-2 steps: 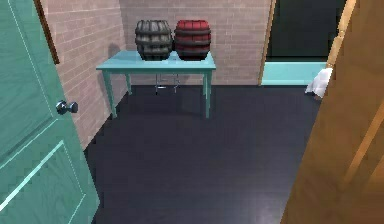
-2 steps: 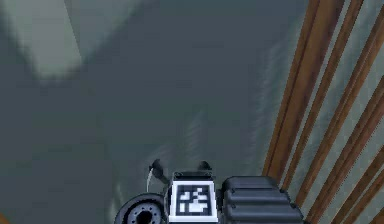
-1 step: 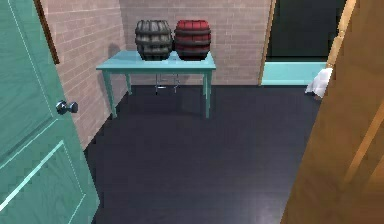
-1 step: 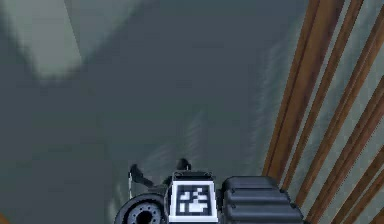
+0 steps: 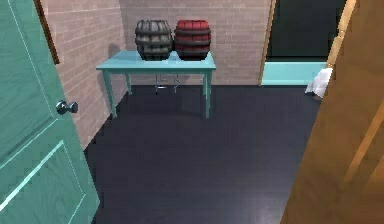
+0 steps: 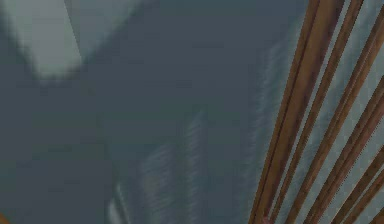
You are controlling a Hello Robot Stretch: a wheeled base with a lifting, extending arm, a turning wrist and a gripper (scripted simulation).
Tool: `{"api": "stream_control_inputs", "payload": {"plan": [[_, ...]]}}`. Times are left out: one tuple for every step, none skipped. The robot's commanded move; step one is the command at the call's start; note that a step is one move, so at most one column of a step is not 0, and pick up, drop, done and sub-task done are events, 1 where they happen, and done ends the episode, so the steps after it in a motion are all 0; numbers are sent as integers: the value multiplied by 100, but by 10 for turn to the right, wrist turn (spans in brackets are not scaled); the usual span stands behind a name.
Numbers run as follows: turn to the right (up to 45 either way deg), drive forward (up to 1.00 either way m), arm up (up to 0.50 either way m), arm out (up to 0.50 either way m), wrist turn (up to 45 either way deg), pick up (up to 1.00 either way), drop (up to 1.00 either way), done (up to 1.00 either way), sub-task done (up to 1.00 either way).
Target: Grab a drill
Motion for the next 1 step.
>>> {"api": "stream_control_inputs", "payload": {"plan": [[0,0,-50,0,0,0,0,0,0]]}}
